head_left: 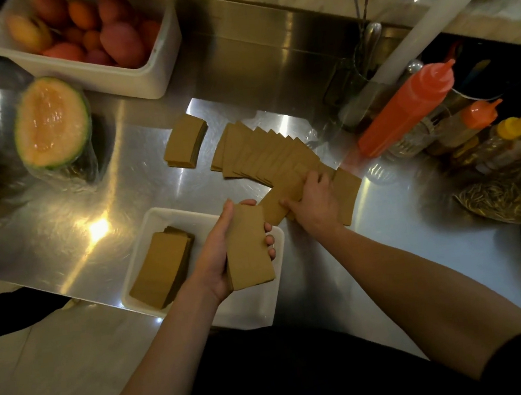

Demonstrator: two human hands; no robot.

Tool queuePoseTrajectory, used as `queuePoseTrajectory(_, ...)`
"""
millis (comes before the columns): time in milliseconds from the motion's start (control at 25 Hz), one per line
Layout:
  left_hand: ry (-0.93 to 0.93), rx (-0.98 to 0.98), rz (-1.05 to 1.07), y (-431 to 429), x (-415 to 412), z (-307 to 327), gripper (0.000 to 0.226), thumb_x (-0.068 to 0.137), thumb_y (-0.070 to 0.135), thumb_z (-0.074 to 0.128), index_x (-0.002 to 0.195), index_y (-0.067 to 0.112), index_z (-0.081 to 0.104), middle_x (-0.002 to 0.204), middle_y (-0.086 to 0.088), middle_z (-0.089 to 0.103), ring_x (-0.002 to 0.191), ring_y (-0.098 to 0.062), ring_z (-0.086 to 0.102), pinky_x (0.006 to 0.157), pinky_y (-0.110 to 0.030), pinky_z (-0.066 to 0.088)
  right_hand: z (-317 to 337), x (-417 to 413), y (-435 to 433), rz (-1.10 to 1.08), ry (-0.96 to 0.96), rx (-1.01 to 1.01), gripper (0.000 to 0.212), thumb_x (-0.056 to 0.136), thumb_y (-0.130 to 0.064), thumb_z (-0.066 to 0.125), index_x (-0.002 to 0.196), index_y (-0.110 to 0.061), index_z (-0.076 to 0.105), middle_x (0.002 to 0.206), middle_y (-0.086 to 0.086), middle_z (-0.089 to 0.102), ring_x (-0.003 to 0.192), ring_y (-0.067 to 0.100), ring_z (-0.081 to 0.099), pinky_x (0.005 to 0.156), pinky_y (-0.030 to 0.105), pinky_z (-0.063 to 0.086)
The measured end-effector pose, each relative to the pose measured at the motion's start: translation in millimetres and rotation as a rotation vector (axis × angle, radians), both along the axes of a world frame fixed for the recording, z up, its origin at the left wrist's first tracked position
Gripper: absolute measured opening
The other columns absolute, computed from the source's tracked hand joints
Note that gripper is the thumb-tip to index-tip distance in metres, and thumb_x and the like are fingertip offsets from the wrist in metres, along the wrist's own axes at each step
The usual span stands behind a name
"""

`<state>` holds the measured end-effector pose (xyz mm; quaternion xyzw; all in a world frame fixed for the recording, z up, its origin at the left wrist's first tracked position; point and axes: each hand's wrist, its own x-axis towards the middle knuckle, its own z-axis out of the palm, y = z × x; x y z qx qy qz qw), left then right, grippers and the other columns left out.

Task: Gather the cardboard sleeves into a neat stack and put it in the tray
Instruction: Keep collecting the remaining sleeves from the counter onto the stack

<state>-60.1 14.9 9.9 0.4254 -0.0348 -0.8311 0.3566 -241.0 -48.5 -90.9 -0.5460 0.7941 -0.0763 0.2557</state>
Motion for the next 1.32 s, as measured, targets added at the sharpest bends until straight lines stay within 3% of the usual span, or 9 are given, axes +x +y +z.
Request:
queuePoseTrajectory(160, -0.001, 0.006, -0.010, 1.4, 0.3, -1.7, 0.040, 0.088, 0.052, 0.055, 0.113, 0.021, 0.061, 0.089, -0.015, 0.063, 0.074, -0.025, 0.059, 0.068, -0.038, 0.052, -1.1, -10.0, 3.7, -0.056, -0.354, 0.006, 0.052, 0.075, -0.038, 0.077, 0.106, -0.026, 0.038, 0.103, 0.004, 0.059, 0.089, 0.025, 0.064, 0.077, 0.045, 0.057)
queuePoseTrajectory(280, -0.007, 0.015, -0.025, 1.5, 0.1, -3.4, 0.041, 0.088, 0.052, 0.055, 0.116, 0.022, 0.061, 0.091, -0.016, 0.064, 0.076, -0.025, 0.060, 0.069, -0.039, 0.053, 11.2, -24.8, 9.0, -0.029, -0.478, 0.022, 0.048, 0.078, -0.038, 0.075, 0.112, -0.025, 0.043, 0.104, -0.003, 0.056, 0.090, 0.016, 0.058, 0.074, 0.033, 0.053)
queuePoseTrajectory(360, 0.001, 0.012, -0.028, 0.2, -1.1, -3.5, 0.041, 0.089, 0.052, 0.055, 0.115, 0.021, 0.061, 0.091, -0.016, 0.063, 0.076, -0.025, 0.059, 0.070, -0.039, 0.052, 21.0, -35.6, 3.9, -0.008, -0.511, 0.062, 0.059, 0.077, -0.040, 0.076, 0.122, -0.021, 0.044, 0.109, 0.002, 0.058, 0.094, 0.018, 0.061, 0.078, 0.036, 0.055)
queuePoseTrajectory(520, -0.002, 0.006, -0.041, -1.5, -3.3, -2.9, 0.042, 0.087, 0.052, 0.057, 0.115, 0.021, 0.061, 0.092, -0.016, 0.062, 0.076, -0.025, 0.060, 0.070, -0.039, 0.052, 29.2, -45.9, -18.3, 0.071, -0.368, 0.126, 0.080, 0.077, -0.041, 0.076, 0.141, -0.014, 0.034, 0.135, 0.010, 0.052, 0.118, 0.027, 0.055, 0.084, 0.029, 0.045)
queuePoseTrajectory(600, -0.009, 0.006, -0.047, -1.3, -3.6, -2.0, 0.042, 0.087, 0.053, 0.057, 0.115, 0.021, 0.062, 0.092, -0.016, 0.063, 0.076, -0.025, 0.060, 0.070, -0.039, 0.052, 28.6, -44.7, -27.1, 0.101, -0.314, 0.159, 0.084, 0.079, -0.037, 0.076, 0.144, -0.011, 0.029, 0.142, 0.011, 0.047, 0.125, 0.028, 0.050, 0.091, 0.031, 0.043)
queuePoseTrajectory(800, -0.007, 0.005, -0.021, 1.1, 0.7, -0.2, 0.042, 0.089, 0.053, 0.054, 0.115, 0.020, 0.061, 0.091, -0.015, 0.063, 0.076, -0.025, 0.060, 0.069, -0.039, 0.053, 14.1, -37.4, -31.1, 0.153, -0.163, 0.162, 0.073, 0.073, -0.036, 0.080, 0.130, -0.008, 0.044, 0.126, 0.013, 0.057, 0.111, 0.027, 0.057, 0.092, 0.035, 0.047)
queuePoseTrajectory(1160, -0.024, -0.006, -0.037, 2.6, -2.5, -0.2, 0.043, 0.087, 0.053, 0.055, 0.116, 0.021, 0.061, 0.090, -0.015, 0.064, 0.076, -0.025, 0.060, 0.068, -0.039, 0.053, 6.9, -28.9, -2.1, 0.058, 0.014, -0.075, 0.069, 0.075, -0.043, 0.075, 0.127, -0.016, 0.040, 0.130, 0.009, 0.042, 0.114, 0.026, 0.048, 0.095, 0.039, 0.045)
queuePoseTrajectory(1240, -0.022, -0.008, -0.043, 2.0, -3.4, -1.3, 0.044, 0.086, 0.053, 0.057, 0.116, 0.022, 0.061, 0.091, -0.015, 0.064, 0.076, -0.025, 0.060, 0.069, -0.039, 0.052, 7.7, -28.1, 4.1, 0.036, -0.017, -0.136, 0.063, 0.075, -0.041, 0.075, 0.122, -0.018, 0.041, 0.126, 0.007, 0.044, 0.113, 0.025, 0.048, 0.097, 0.042, 0.046)
queuePoseTrajectory(1320, -0.026, -0.009, -0.055, 1.9, -3.9, -2.6, 0.045, 0.086, 0.054, 0.057, 0.117, 0.022, 0.061, 0.092, -0.015, 0.064, 0.076, -0.025, 0.060, 0.070, -0.039, 0.052, 10.8, -27.8, 9.2, -0.024, -0.203, -0.138, 0.053, 0.077, -0.034, 0.074, 0.117, -0.021, 0.042, 0.115, -0.001, 0.048, 0.104, 0.020, 0.052, 0.091, 0.044, 0.051)
